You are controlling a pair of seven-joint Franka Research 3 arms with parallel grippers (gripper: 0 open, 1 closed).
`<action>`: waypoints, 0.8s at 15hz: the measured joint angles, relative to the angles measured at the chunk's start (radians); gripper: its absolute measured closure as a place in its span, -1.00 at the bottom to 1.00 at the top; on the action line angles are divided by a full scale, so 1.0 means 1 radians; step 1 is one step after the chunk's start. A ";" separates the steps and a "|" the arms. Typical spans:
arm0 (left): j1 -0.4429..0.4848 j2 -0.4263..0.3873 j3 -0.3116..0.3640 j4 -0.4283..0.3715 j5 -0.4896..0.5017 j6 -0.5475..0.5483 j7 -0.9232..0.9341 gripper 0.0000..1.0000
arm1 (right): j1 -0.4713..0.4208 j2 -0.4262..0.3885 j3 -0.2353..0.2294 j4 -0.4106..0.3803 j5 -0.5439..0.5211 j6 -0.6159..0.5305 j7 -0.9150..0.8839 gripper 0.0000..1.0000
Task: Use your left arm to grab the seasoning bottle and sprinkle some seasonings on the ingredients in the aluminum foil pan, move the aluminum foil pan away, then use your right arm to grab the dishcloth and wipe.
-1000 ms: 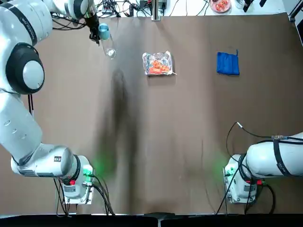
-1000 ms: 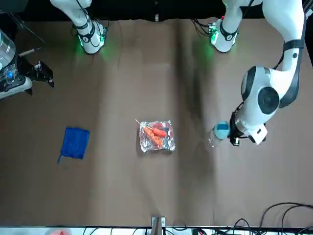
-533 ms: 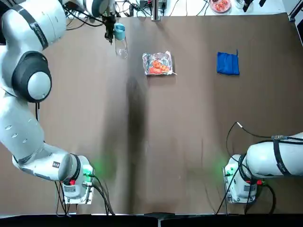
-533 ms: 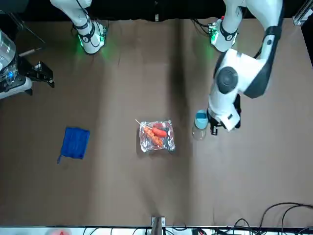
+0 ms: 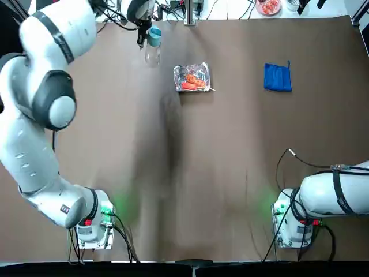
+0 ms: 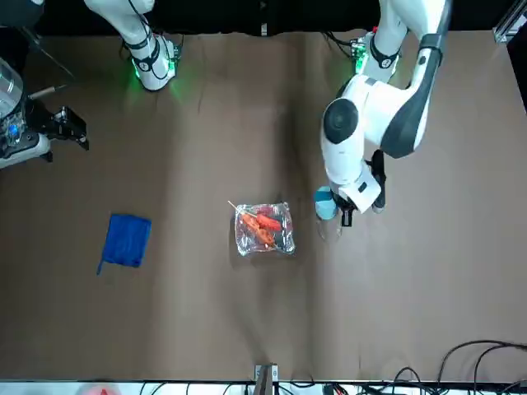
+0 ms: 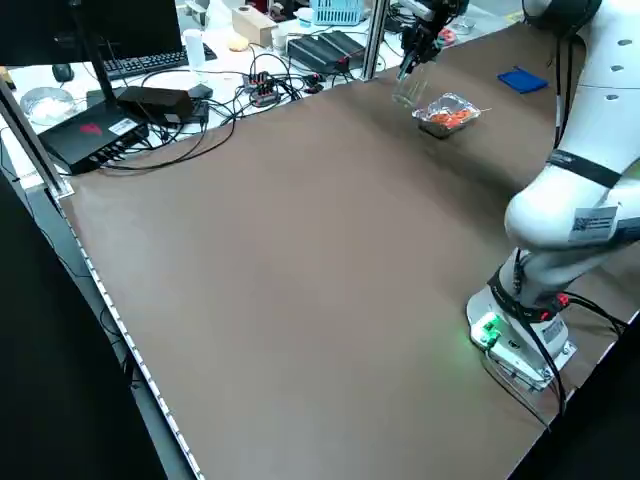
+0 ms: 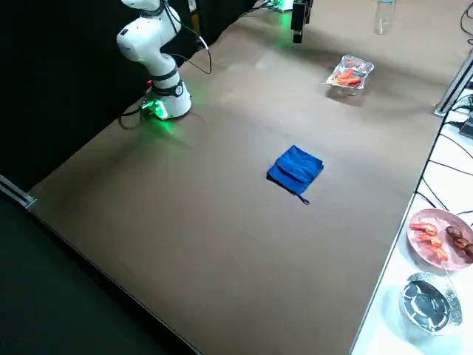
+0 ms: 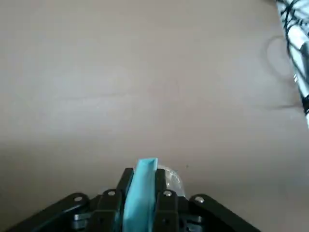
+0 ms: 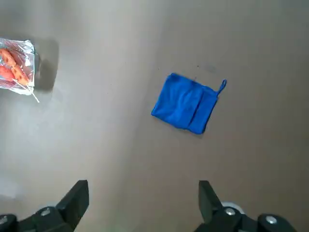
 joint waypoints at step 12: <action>-0.478 0.267 0.497 0.106 -0.058 -0.021 -0.150 0.54 | 0.010 0.023 0.008 -0.003 -0.001 -0.012 0.000 -1.00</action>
